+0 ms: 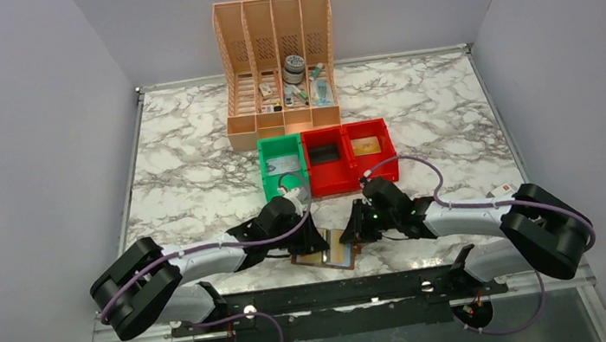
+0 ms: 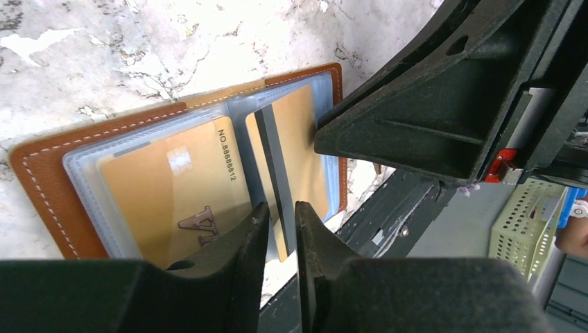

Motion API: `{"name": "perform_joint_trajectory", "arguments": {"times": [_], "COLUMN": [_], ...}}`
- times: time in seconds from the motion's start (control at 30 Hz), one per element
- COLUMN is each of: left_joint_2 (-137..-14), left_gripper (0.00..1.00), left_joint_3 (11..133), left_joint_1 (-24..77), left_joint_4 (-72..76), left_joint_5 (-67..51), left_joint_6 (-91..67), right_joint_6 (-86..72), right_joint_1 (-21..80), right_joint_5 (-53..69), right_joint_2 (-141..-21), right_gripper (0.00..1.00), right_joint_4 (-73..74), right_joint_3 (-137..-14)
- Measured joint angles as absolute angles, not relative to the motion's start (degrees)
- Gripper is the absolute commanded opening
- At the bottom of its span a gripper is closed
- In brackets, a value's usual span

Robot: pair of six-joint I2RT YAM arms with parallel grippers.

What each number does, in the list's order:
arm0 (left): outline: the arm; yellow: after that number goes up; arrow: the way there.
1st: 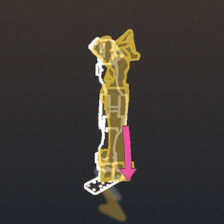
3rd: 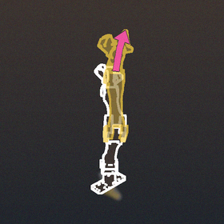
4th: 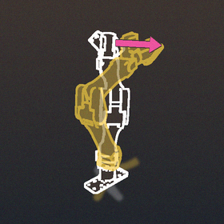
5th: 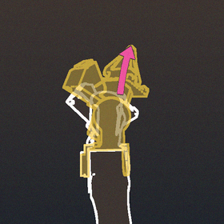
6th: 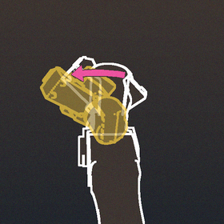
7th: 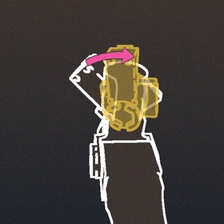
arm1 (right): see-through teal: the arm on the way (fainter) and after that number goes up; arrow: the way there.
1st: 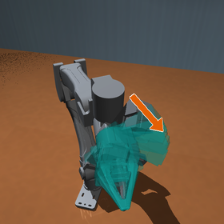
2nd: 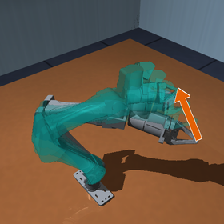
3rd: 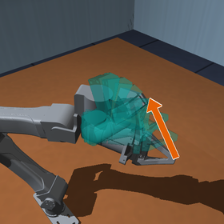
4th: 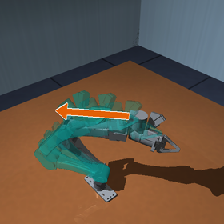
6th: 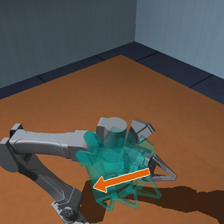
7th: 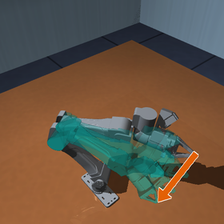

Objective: Take the credit cards out of the card holder

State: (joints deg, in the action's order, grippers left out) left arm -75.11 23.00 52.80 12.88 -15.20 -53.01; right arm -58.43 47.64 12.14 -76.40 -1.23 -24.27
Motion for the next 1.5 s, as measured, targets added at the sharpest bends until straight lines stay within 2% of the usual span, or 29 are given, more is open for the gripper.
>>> {"name": "perform_joint_trajectory", "arguments": {"times": [0.4, 0.83, 1.23, 1.5], "left_joint_2": [-74.5, -72.1, -69.4, -70.0], "left_gripper": [0.0, 0.0, 0.0, 0.13], "left_joint_3": [21.1, 18.5, 17.5, 17.6], "left_joint_1": [51.9, 50.9, 50.6, 50.6], "left_joint_4": [16.0, 18.0, 18.0, 18.0], "left_joint_5": [-15.0, -14.5, -12.8, -12.8], "left_joint_6": [-55.9, -58.4, -58.7, -58.5], "right_joint_6": [-59.5, -58.2, -53.7, -56.8], "right_joint_1": [47.5, 47.5, 47.5, 47.5], "right_joint_5": [12.4, 12.7, 18.5, 17.1], "right_joint_2": [-76.9, -75.9, -73.4, -77.7], "right_gripper": [0.13, 0.16, 0.18, 0.15], "right_joint_4": [-3.6, -3.7, -6.7, -5.4], "right_joint_3": [-23.4, -23.3, -23.0, -23.0]}}
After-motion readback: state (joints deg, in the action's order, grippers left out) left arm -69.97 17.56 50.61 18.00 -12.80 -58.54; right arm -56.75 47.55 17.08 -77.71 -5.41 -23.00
